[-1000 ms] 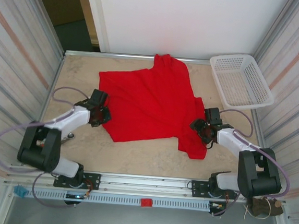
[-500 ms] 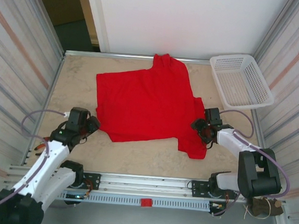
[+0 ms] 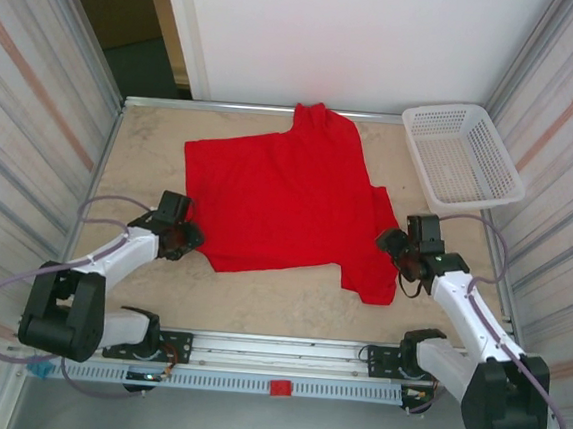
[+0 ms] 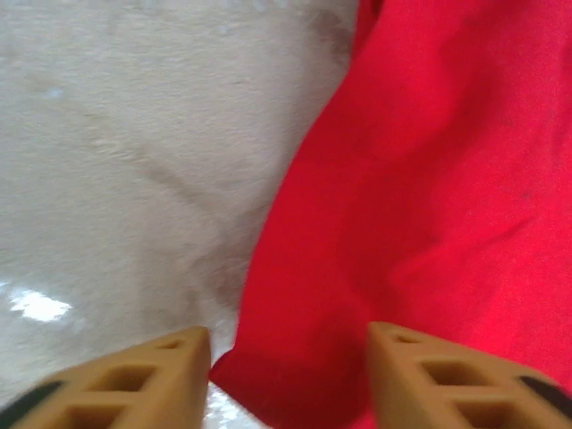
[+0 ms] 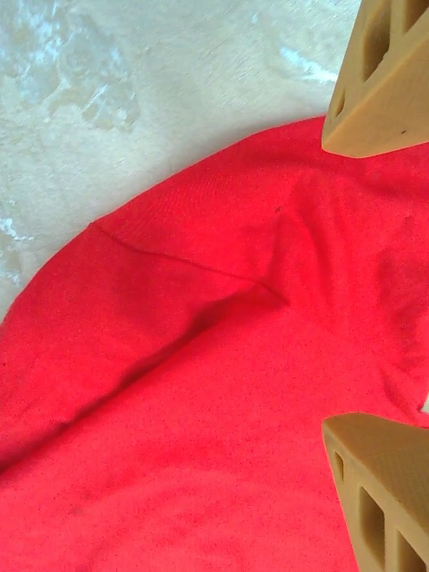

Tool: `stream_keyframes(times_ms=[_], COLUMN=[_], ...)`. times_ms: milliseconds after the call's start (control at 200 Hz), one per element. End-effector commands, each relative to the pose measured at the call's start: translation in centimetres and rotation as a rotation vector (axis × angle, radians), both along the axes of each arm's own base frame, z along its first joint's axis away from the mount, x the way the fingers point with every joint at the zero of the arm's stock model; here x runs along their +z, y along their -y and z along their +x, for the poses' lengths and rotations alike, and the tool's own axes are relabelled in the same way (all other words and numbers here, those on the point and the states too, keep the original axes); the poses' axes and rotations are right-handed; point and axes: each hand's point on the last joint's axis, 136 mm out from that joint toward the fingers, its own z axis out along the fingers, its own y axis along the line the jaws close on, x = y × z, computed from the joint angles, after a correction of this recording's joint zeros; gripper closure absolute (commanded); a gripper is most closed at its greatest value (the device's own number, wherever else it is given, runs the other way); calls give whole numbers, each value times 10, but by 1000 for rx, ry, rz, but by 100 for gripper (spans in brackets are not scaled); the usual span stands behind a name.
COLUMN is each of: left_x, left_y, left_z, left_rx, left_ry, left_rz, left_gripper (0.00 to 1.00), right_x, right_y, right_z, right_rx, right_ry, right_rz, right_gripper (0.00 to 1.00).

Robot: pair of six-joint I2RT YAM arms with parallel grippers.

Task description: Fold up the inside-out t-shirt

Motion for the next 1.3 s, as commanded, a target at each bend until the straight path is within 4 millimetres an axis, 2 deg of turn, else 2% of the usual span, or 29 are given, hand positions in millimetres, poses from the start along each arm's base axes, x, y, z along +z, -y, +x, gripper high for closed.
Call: stream_keyframes(times_ms=[0,25,180,220,266,341,366,411,446,476,501,621,721,817,932,1122,1293], left_x=[36,44,90,98,104,106,106,104,102,98,98,92,86,71,48,24,-2], left_y=[19,23,60,72,87,114,124,142,152,157,160,137,95,52,20,0,0], left_z=[35,38,58,63,69,78,81,86,87,88,88,79,63,47,41,50,54], left_rx=[-103,-128,-275,-303,-331,-377,-397,-443,-475,-497,-520,-476,-356,-199,-53,74,113], left_ry=[136,151,233,248,260,266,264,252,235,218,217,215,213,176,83,-9,-118], left_rz=[-29,-31,-65,-79,-99,-141,-160,-187,-193,-181,-166,-64,34,47,-7,-7,1], left_gripper=[94,100,100,100,100,100,91,65,50,42,40,36,37,44,44,38,37], right_x=[-15,-14,3,11,9,14,15,16,16,16,16,15,13,10,2,-11,-29], right_y=[3,1,-22,-29,-37,-54,-59,-66,-69,-72,-73,-73,-71,-67,-63,-51,-41], right_z=[-24,-23,-7,-2,3,12,14,18,20,22,24,23,21,18,17,18,21], right_rx=[34,44,145,176,210,271,287,305,313,317,318,318,318,309,289,238,177], right_ry=[-83,-79,-23,-3,-22,-13,-13,-16,-16,-13,-12,-13,-15,-23,-40,-72,-110], right_rz=[-23,-12,31,28,17,8,4,-5,-9,-7,-5,-10,-17,-27,-35,-43,0], right_gripper=[26,26,28,28,28,28,28,29,29,29,29,29,29,29,29,29,29])
